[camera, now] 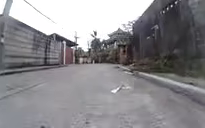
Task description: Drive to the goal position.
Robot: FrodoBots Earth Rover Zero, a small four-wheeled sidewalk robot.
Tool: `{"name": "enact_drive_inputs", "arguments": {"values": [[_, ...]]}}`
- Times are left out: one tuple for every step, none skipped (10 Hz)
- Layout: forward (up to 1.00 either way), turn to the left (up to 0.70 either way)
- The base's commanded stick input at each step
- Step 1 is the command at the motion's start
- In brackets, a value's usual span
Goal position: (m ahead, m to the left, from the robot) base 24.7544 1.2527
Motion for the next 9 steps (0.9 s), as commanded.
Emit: {"name": "enact_drive_inputs", "arguments": {"values": [[1.0, 0.0], [1.0, 0.0], [1.0, 0.0], [1.0, 0.0], [1.0, 0.0], [1.0, 0.0], [1.0, 0.0], [1.0, 0.0], [1.0, 0.0]]}}
